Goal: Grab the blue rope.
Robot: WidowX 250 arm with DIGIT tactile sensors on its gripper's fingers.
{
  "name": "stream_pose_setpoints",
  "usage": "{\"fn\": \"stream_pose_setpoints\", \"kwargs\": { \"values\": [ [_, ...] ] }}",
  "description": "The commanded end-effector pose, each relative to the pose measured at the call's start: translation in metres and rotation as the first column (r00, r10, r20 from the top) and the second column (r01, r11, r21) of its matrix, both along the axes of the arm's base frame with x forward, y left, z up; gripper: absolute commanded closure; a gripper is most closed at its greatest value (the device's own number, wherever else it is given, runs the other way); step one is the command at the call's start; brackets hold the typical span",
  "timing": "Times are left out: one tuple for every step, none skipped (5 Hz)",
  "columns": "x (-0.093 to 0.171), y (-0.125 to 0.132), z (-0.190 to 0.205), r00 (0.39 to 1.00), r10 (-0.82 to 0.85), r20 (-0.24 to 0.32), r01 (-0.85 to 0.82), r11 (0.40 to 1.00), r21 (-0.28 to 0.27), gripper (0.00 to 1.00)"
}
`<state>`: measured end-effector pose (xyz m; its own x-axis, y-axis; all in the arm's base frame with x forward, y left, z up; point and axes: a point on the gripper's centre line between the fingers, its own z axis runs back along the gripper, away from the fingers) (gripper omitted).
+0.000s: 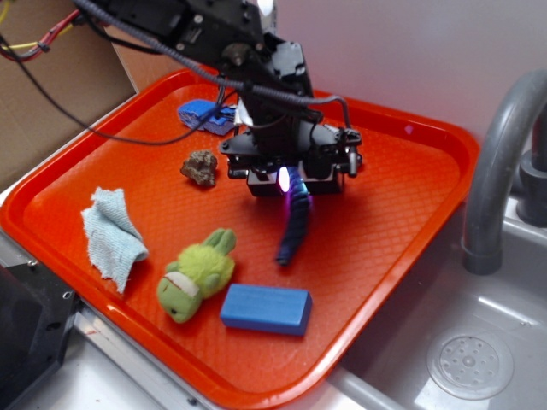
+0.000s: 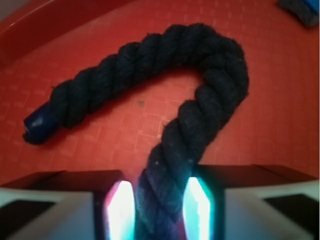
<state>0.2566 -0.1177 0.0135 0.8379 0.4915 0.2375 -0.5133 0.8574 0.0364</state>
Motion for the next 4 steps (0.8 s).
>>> {"fn": "stream_pose_setpoints", "kwargs": {
  "values": [
    [0.013,0.004,0.056,0.913,-0.359,-0.193,0.362,0.932,-0.019,1.00],
    [0.022,0.014,0.095,0.881,-0.440,-0.173,0.439,0.897,-0.047,1.00],
    [0.026,0.024,0.122,0.865,-0.469,-0.181,0.464,0.883,-0.072,1.00],
    [0.019,0.039,0.162,0.872,-0.461,-0.167,0.456,0.887,-0.070,1.00]
  ]
}}
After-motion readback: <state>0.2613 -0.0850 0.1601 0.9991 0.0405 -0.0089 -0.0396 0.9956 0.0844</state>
